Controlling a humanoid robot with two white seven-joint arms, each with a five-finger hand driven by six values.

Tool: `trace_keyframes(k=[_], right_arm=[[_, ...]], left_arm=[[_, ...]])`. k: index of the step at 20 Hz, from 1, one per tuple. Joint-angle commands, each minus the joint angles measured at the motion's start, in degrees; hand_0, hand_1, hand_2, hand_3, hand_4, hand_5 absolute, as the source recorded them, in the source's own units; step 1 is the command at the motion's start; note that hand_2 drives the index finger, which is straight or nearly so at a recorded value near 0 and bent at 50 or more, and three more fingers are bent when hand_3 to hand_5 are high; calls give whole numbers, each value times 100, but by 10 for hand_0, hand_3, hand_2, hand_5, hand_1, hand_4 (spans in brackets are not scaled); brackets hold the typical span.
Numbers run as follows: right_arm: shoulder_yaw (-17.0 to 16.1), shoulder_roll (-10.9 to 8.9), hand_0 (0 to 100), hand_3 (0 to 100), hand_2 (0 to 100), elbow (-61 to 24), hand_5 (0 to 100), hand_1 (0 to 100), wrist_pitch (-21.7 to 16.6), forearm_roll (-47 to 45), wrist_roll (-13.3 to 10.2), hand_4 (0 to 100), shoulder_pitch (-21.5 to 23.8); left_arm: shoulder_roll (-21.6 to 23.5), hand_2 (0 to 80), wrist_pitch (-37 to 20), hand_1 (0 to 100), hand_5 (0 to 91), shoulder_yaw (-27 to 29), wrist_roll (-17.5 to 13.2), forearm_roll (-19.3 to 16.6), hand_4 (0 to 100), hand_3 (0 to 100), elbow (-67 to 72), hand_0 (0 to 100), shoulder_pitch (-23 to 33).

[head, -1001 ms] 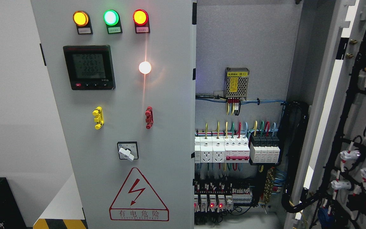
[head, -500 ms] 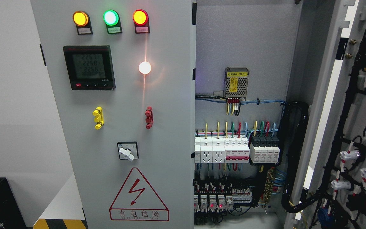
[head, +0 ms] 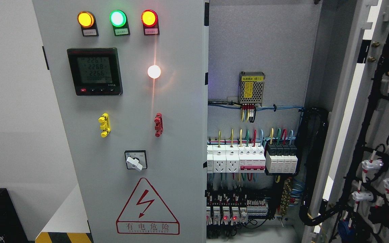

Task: Open door with both hands

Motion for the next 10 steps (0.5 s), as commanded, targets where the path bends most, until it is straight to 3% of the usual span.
trace_keyframes(k=[1,7,10], right_arm=[[14,-62,191,0,0,-3443,0,0,-208,-4,-11,0,436],[251,-97,191,0,0,-4436,0,0,-341,-4,-20,0,479],[383,-220,191,0,0,-4770,0,0,-358,-4,-20,0,576]], left_arm=[[-196,0,-1,0,0,-9,-4,-3,0,0,-9,0,114],[-336,0,-1,0,0,-18,-4,-3,0,0,-9,0,97],[-407,0,-1,0,0,-18,-4,-3,0,0,0,0,88]])
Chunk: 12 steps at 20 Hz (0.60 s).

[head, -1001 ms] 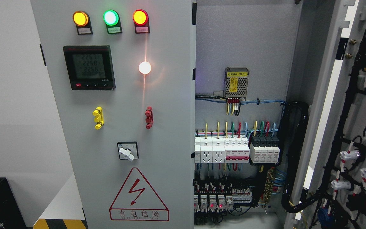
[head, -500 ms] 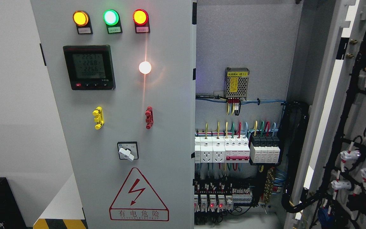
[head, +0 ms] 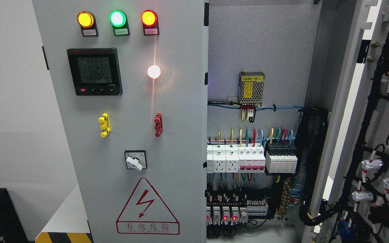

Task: Open door with both hands

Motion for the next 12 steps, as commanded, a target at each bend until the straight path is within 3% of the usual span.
trace_keyframes(k=[1,7,12], right_arm=[[300,-137,191,0,0,-2351,0,0,-51,0,1,0,130],[519,-208,191,0,0,-2466,0,0,-991,8,-7,0,-300],[721,-208,191,0,0,-2474,0,0,-992,8,-51,0,-1011]], left_arm=[[-239,0,0,0,0,-2,-4,8,0,0,3,0,88],[-239,0,0,0,0,-2,-4,-1,0,0,3,0,79],[-248,0,0,0,0,7,-4,-1,0,0,-5,0,62]])
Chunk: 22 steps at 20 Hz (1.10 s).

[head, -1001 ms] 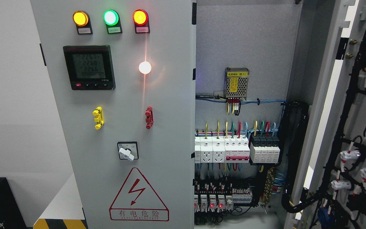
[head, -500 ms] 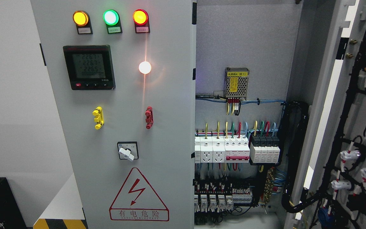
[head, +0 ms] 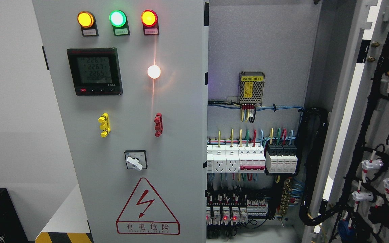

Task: Open door with both hands

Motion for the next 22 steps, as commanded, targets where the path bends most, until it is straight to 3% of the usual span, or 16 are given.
trace_keyframes(k=[1,7,13,22], right_arm=[[390,-17,191,0,0,-837,0,0,-40,4,-23,0,-740],[785,-26,191,0,0,-784,0,0,56,21,-32,0,-1575],[987,0,191,0,0,-776,0,0,1365,12,-32,0,-2199],[988,53,191,0,0,-522,0,0,2095,-5,-32,0,-3069]], left_arm=[[-91,0,0,0,0,9,-3,-3,0,0,1,0,62],[-82,0,0,0,0,1,-3,-3,0,0,1,0,79],[-91,0,0,0,0,-8,-3,-3,0,0,1,0,62],[-91,0,0,0,0,-8,-3,-3,0,0,1,0,53]])
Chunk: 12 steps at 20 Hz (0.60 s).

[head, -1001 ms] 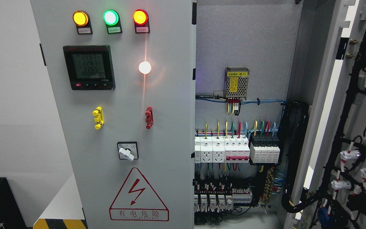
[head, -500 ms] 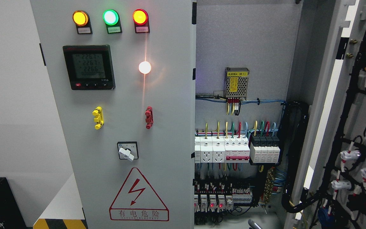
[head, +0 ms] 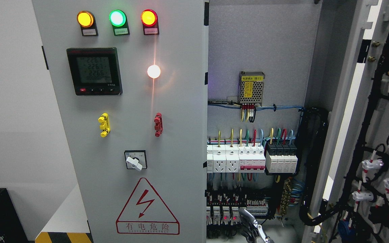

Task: Open door with both hands

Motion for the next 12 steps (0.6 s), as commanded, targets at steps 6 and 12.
trace_keyframes(k=[6,12], right_arm=[[150,260,191,0,0,549,0,0,411,-6,1,0,-1364],[27,558,191,0,0,972,0,0,675,-6,1,0,-1971]], left_arm=[[-14,0,0,0,0,-3,-4,0,0,0,1,0,53],[-14,0,0,0,0,-3,-4,0,0,0,1,0,53]])
